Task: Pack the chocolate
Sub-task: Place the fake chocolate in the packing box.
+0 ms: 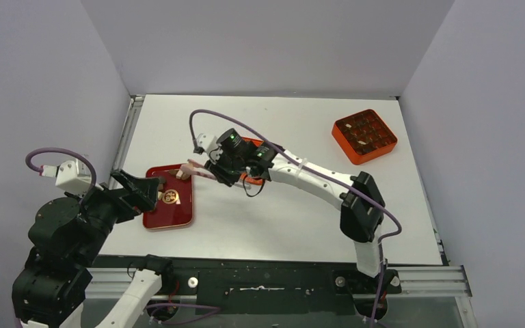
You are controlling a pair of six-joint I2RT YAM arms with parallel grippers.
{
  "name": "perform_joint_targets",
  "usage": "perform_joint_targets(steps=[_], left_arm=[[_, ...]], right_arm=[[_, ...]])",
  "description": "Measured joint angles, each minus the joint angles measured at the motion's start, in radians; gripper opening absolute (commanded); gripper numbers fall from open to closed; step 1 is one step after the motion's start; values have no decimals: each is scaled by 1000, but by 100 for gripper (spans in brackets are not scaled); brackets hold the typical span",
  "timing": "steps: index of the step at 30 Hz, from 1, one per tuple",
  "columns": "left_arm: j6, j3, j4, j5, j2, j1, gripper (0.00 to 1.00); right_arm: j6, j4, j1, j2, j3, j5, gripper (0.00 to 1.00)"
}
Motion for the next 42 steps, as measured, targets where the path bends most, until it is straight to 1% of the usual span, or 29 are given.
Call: perform_joint_targets(steps=[5, 12, 18, 27, 33, 36, 40, 42], left_arm=[[-2, -77, 26, 6, -26, 0, 97], [-35, -289, 100, 63, -78, 0, 97], [-21, -456, 151, 131, -65, 0, 97], [49, -671, 257, 192, -42, -4, 97], [79, -767, 284, 195, -58, -12, 97], [93, -774, 293, 204, -53, -13, 97], [107, -774, 306, 208, -50, -16, 97], [113, -774, 306, 208, -53, -17, 97]], right_arm=[[53, -67, -67, -106, -18, 50, 23], [121, -201, -157, -220, -20, 87, 24], [175, -316, -287, -253, -19, 103, 25], [211, -502, -517, -265, 27, 200, 26], [243, -550, -726, -278, 68, 225, 26], [255, -557, -826, -278, 94, 231, 26], [266, -555, -920, -276, 100, 214, 26], [270, -555, -964, -269, 101, 192, 28]])
